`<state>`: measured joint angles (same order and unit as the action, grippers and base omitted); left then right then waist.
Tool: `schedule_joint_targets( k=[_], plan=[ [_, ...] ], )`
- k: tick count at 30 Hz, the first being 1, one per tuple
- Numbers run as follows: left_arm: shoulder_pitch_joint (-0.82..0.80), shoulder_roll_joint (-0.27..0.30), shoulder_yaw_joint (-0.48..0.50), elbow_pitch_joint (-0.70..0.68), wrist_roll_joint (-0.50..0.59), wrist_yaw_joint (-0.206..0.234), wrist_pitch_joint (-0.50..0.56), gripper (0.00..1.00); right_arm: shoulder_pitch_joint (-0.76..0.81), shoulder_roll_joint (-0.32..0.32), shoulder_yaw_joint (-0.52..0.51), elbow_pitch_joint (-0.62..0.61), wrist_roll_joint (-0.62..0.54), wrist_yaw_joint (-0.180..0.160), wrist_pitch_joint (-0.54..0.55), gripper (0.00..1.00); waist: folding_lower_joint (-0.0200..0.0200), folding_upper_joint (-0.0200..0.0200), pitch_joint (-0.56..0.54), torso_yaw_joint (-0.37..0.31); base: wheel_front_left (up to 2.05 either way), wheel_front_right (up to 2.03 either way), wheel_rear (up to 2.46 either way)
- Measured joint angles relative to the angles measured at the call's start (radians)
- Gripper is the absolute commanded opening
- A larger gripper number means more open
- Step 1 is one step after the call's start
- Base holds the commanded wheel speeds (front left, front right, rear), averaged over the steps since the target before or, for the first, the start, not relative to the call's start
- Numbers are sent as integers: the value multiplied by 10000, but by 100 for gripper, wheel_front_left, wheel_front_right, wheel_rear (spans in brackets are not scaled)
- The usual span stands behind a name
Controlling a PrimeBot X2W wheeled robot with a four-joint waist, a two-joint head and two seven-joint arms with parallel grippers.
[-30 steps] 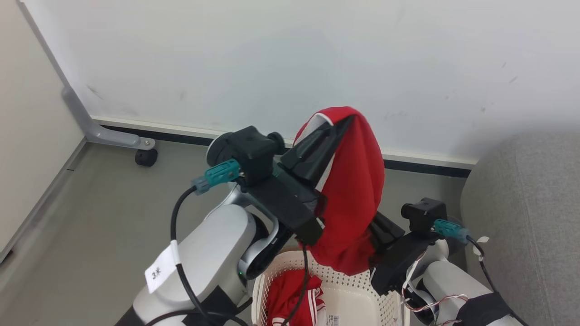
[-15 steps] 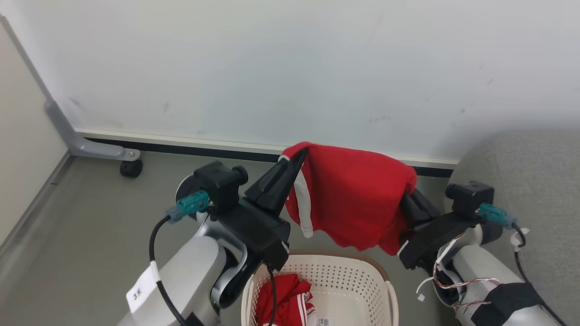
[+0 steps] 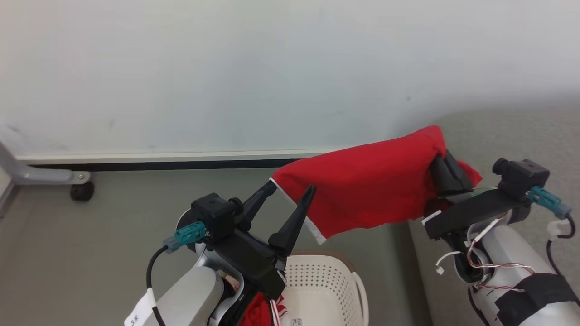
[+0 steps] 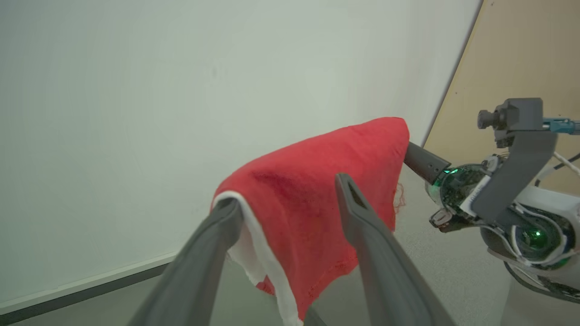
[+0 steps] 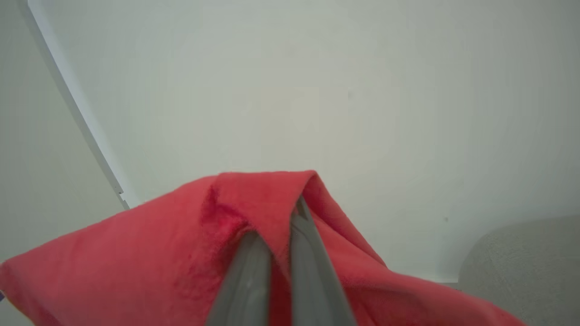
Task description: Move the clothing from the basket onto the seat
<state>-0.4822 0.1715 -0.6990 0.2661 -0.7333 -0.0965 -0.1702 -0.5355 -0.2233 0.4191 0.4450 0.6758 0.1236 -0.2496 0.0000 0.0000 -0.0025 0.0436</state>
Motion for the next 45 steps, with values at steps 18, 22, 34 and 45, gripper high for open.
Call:
schedule_joint_targets(
  k=[18, 22, 34, 45],
  plan=[
    [226, 299, -307, -163, 474, 102, 12, 100, 1119, -769, -1524, -2581, -725, -414, -71, 0, 0, 0, 375, -2254, 0, 0, 0],
    [221, 405, -318, -242, 556, 176, 13, 100, 1351, -821, -1732, -3106, -976, -495, -69, 0, 0, 0, 529, -2798, 0, 0, 0],
    [89, 702, -431, -357, 882, 267, 115, 100, 2009, -738, -2209, -4063, -1220, -545, -71, 0, 0, 0, 1068, -4398, 0, 0, 0],
    [-211, 619, -627, -219, 1118, 261, 232, 100, 2912, -671, -2936, -4535, -1285, -577, -71, 0, 0, 1, 1633, -5056, 0, 0, 0]
  ],
)
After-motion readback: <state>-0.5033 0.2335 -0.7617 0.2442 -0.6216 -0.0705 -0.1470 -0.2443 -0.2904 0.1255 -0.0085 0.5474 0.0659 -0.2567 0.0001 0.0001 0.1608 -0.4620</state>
